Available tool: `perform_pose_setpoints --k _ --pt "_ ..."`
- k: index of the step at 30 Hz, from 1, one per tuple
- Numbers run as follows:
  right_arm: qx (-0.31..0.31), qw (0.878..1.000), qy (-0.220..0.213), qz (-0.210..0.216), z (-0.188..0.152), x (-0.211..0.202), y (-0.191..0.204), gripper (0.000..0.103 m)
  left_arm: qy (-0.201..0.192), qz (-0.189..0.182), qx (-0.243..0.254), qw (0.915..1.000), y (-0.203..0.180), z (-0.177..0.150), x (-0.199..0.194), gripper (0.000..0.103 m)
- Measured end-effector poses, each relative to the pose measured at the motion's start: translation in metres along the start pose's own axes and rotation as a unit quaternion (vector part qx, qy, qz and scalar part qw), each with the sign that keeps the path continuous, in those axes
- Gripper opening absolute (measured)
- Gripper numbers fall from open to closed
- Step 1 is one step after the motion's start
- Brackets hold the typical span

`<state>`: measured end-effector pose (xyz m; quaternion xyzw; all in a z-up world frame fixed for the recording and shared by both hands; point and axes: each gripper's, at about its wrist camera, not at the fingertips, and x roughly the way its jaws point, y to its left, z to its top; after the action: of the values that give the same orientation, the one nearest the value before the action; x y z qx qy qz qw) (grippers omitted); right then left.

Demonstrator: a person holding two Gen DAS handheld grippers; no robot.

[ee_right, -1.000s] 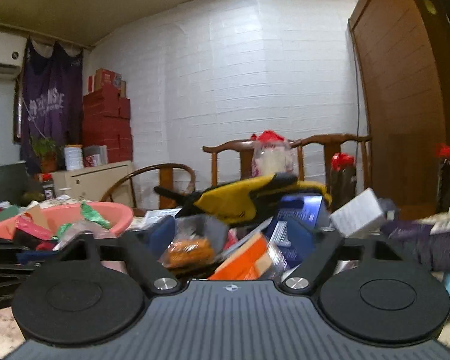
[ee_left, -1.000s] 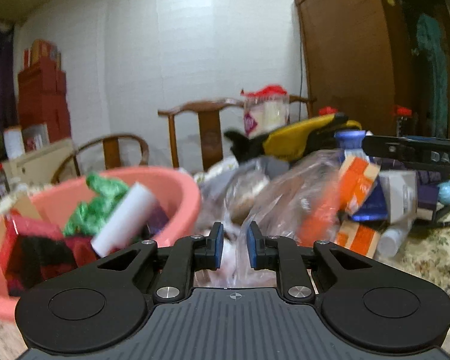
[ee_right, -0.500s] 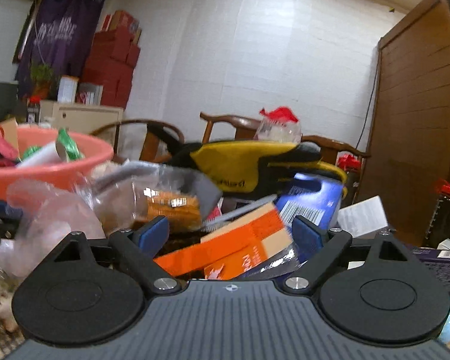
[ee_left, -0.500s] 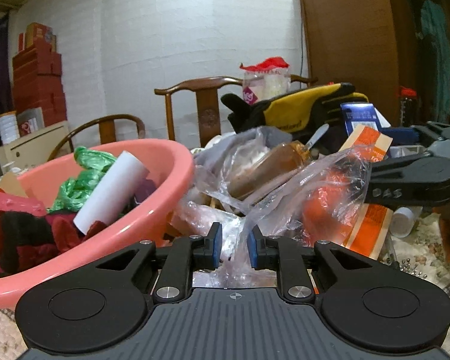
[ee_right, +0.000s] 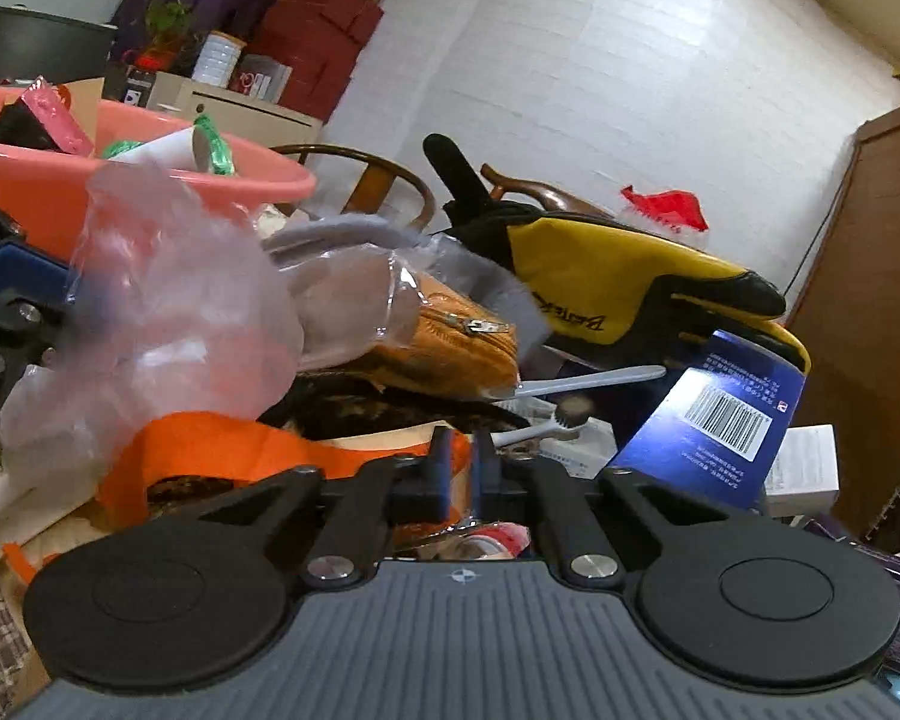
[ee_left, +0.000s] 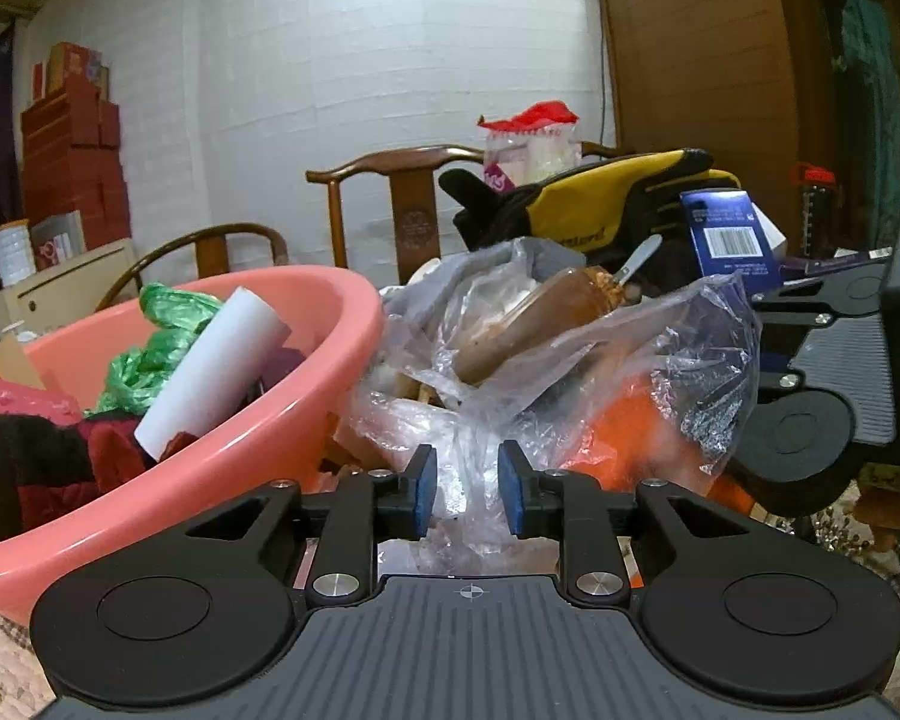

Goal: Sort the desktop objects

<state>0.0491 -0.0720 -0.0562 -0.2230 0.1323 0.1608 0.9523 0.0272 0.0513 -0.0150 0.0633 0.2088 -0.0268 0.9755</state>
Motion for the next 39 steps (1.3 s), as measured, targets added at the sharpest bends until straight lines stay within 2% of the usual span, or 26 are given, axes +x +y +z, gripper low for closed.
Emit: perform_pose_setpoints --k 1,7,12,14,28,33,39 --pt "0.004 1.0 0.0 0.008 0.0 -0.002 -0.001 0.003 0.0 0.002 -0.001 1.0 0.001 0.001 -0.001 0.038" --pt "0.069 0.997 -0.032 0.023 0.001 -0.032 -0.025 0.003 -0.015 0.01 -0.007 0.9998 0.007 0.007 -0.013 0.038" --pt "0.093 0.994 -0.061 0.011 0.004 -0.067 -0.045 0.002 -0.028 0.01 -0.007 0.9995 0.004 0.012 -0.025 0.037" --pt "0.103 0.992 -0.073 0.006 0.006 -0.079 -0.052 0.001 -0.031 0.009 -0.008 0.9994 0.003 0.015 -0.029 0.033" --pt "0.138 0.981 -0.137 -0.024 0.022 -0.14 -0.087 0.0 -0.086 0.005 0.004 0.9962 0.003 0.045 -0.072 0.027" --pt "0.138 0.978 -0.155 -0.018 0.038 -0.146 -0.09 0.0 -0.115 0.025 0.007 0.9931 0.01 0.064 -0.085 0.027" --pt "0.127 0.975 -0.18 0.002 0.065 -0.146 -0.082 0.0 -0.127 0.051 -0.001 0.9905 0.028 0.078 -0.093 0.027"
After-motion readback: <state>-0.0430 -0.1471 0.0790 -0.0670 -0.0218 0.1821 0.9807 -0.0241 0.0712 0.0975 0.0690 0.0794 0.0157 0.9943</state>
